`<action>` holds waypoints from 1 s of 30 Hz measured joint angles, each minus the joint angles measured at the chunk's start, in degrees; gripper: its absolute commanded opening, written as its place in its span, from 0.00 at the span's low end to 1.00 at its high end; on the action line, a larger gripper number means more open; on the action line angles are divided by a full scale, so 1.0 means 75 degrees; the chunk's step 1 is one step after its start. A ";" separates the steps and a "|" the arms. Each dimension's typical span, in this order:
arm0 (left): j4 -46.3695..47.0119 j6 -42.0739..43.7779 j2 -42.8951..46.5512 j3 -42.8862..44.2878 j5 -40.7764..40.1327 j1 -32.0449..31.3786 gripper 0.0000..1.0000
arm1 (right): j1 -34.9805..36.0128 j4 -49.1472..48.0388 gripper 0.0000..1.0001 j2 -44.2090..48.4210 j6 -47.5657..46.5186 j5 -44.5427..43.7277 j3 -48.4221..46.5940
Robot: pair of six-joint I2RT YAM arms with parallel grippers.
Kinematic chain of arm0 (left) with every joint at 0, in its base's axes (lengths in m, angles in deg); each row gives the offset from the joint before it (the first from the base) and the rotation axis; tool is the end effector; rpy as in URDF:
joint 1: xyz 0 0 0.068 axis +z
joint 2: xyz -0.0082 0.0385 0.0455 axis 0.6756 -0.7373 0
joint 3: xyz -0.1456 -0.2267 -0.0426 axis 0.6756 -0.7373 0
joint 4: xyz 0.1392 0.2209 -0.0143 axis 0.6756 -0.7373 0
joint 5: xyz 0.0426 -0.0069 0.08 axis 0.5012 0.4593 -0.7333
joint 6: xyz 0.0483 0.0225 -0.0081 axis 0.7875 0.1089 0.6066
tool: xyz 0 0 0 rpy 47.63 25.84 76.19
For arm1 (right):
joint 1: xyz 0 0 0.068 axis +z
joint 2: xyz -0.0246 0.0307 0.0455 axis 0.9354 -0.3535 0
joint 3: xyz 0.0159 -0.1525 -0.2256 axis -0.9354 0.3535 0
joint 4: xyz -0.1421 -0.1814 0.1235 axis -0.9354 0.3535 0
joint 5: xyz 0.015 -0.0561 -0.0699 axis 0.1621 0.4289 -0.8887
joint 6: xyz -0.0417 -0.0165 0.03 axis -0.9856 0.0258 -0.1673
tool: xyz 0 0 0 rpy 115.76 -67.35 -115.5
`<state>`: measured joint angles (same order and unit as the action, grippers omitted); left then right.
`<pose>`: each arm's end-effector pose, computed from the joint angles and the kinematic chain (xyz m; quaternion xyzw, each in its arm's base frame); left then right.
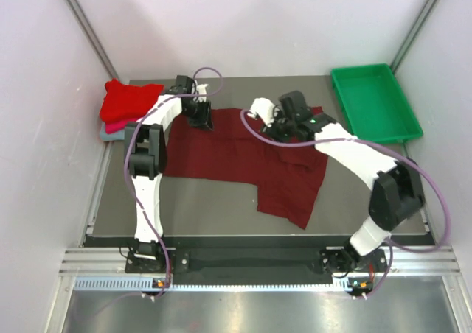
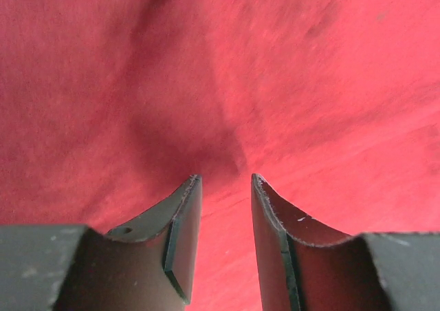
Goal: Fold and stack the t-shirts
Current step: Fold the tshirt
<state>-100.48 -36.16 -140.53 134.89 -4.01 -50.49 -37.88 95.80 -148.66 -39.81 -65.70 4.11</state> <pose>0.4846 -0.0818 0.1776 0.0944 0.9501 -0.2120 0.2086 0.3013 0.1861 0.2960 -0.5058 0.7573 0.0110 0.4129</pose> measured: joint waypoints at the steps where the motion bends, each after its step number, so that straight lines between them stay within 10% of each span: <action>1: 0.0012 -0.0076 -0.0041 0.0085 0.0041 -0.0003 0.40 | 0.0079 0.0128 0.43 -0.0294 -0.0017 0.0169 -0.0204; 11: 0.0047 -0.0326 -0.0070 0.0020 0.0245 -0.0041 0.40 | 0.0493 0.0621 0.39 -0.2614 0.0286 0.1040 -0.0988; 30: 0.0090 -0.0361 -0.0067 -0.0236 0.0379 -0.0041 0.39 | 0.0131 0.0615 0.36 -0.2760 0.0361 0.0711 -0.0705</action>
<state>-99.80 -38.87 -141.03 133.12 -1.16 -50.80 -36.89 100.41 -169.36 -37.10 -60.37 -1.17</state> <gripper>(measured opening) 0.386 0.366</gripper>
